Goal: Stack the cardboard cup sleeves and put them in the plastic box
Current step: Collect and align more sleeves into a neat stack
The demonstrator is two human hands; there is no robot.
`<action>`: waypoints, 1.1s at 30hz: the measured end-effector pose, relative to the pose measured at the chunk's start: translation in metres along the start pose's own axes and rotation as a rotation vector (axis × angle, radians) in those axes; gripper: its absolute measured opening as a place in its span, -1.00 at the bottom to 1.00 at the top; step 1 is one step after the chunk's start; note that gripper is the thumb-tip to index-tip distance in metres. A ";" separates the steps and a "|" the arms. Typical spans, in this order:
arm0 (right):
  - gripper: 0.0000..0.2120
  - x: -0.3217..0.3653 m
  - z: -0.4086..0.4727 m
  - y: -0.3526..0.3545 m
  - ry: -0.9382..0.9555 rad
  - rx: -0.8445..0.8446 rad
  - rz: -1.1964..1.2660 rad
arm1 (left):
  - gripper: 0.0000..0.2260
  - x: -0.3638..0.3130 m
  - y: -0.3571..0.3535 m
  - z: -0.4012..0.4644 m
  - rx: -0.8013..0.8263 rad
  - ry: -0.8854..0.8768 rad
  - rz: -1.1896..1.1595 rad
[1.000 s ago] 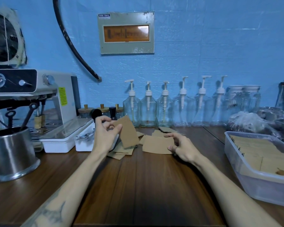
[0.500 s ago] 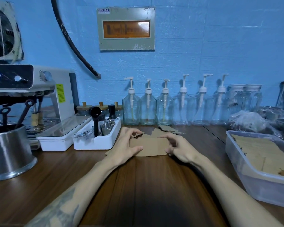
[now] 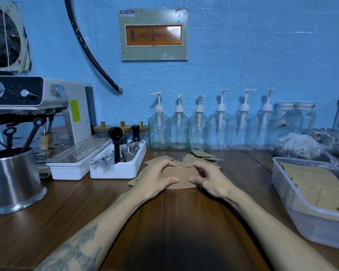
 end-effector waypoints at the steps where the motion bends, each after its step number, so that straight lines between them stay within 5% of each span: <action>1: -0.64 0.000 0.000 0.000 -0.005 -0.004 0.000 | -0.65 0.001 0.000 0.001 -0.003 0.007 -0.007; 10: -0.63 -0.018 0.004 0.027 -0.093 -0.070 -0.058 | -0.89 0.018 0.012 0.021 -0.062 0.080 -0.047; 15: -0.68 -0.027 0.008 0.034 -0.099 -0.080 -0.089 | -0.76 0.040 0.007 0.057 -0.016 0.154 0.119; 20: -0.68 -0.030 0.009 0.036 -0.101 -0.096 -0.088 | -0.45 0.073 -0.018 0.071 0.228 0.352 0.342; 23: -0.68 -0.031 0.008 0.039 -0.115 -0.118 -0.099 | -0.46 0.083 -0.029 0.070 0.273 0.394 0.393; 33: -0.66 -0.029 0.009 0.043 -0.114 -0.153 -0.146 | -0.63 0.078 -0.024 0.069 0.107 0.350 0.320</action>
Point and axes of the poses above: each hand's wrist, its own z-axis towards the middle knuckle, its own y-axis out of the back of the hand, x = y × z, the point moved 6 cm from there along z, towards the middle knuckle, and after that the axes turned 7 degrees about -x, right-handed, at the moved point
